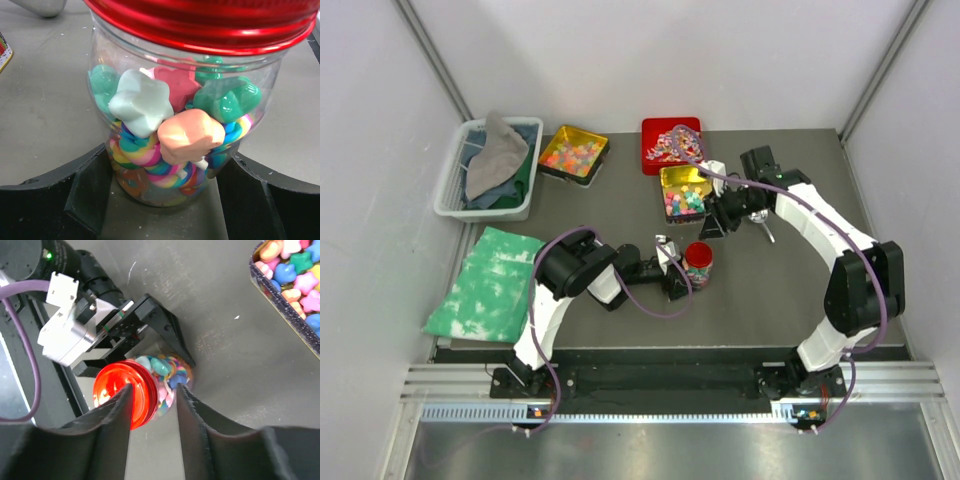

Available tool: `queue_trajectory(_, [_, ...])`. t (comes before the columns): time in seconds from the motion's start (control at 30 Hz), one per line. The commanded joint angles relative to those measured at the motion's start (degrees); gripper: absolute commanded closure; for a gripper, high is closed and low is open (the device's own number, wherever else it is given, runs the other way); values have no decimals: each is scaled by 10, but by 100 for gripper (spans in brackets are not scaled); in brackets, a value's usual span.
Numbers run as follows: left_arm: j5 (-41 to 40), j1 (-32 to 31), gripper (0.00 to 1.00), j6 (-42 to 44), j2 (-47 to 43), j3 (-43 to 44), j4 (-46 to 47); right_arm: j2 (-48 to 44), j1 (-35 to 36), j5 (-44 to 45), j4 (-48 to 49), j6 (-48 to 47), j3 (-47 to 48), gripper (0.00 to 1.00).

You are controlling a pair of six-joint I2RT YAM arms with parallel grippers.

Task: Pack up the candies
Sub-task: Close the bottle lid on the packing bottle, then screw the bottle lid onto the packing bottle.

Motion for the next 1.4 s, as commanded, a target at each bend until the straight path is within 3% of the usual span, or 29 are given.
queue_trajectory(0.0, [-3, 1, 53, -9, 18, -8, 123, 1, 0, -31, 0, 2, 25, 64])
queue_trajectory(0.53, [-3, 1, 53, -10, 18, -7, 122, 21, 25, -32, -25, -16, 16, 65])
queue_trajectory(0.8, [-4, 1, 54, -10, 18, -6, 118, 11, 28, -20, -33, -20, 2, 79])
queue_trajectory(1.37, [-6, 1, 53, -9, 17, -6, 116, -47, 27, 15, -56, -33, -65, 81])
